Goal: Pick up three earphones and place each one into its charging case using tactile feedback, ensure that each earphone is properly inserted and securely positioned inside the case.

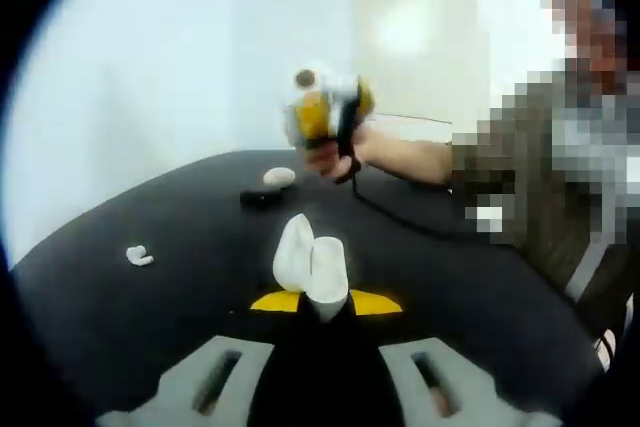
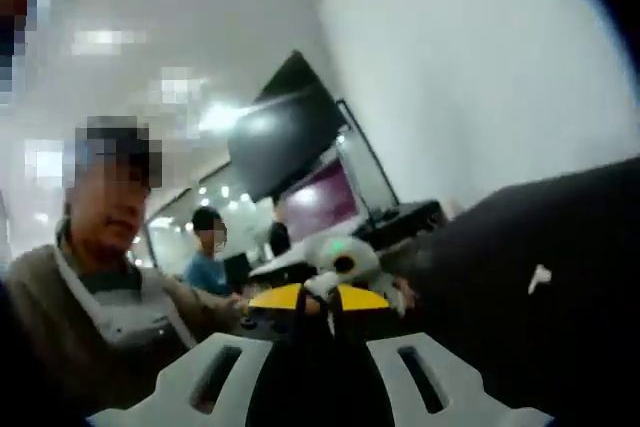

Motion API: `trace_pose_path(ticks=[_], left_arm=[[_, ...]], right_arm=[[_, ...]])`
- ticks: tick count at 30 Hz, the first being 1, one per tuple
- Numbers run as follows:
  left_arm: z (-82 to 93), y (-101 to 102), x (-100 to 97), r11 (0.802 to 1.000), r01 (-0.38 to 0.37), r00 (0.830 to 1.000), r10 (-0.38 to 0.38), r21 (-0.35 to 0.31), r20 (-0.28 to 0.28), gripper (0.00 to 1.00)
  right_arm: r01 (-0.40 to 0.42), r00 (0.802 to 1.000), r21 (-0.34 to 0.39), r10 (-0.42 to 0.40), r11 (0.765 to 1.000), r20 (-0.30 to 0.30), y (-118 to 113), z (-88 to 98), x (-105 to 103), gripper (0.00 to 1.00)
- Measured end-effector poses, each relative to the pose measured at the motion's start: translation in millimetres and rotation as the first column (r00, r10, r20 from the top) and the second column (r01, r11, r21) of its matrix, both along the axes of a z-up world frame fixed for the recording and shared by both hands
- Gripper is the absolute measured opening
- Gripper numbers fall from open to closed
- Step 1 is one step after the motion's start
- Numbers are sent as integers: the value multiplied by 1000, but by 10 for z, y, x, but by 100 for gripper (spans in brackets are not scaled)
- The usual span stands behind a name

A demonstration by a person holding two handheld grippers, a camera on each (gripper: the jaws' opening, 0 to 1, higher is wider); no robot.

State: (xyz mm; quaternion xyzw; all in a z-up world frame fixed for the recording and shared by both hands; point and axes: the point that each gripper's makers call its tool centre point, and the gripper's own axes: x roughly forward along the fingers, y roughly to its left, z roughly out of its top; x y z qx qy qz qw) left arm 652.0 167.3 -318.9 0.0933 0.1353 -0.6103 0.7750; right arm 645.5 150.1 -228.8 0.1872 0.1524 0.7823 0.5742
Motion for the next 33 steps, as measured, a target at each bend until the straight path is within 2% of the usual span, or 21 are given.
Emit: trace_pose_path(ticks=[6,12,18,21,28,33], left_arm=[[11,15,59,1000,-1,1000,1,-2,-7,13],[19,7,68,1000,1,1000,-1,-2,-7,13],[22,1,71,1000,3,1000,-3,-1,-9,13],[22,-6,74,1000,2,1000,-2,-1,-9,13],[21,-28,68,1000,3,1000,-3,-2,-12,13],[19,-36,61,1000,1,1000,-1,-3,-16,13]], right_arm=[[-9,1000,-20,9,1000,11,31,-34,3,14],[2,1000,-146,-3,989,-6,57,-296,9,14],[20,999,-221,-12,975,35,71,-421,-3,14],[31,997,-247,-12,968,77,72,-460,0,14],[37,992,-267,-3,963,130,51,-488,16,14],[52,986,-256,-9,965,168,19,-490,51,14]])
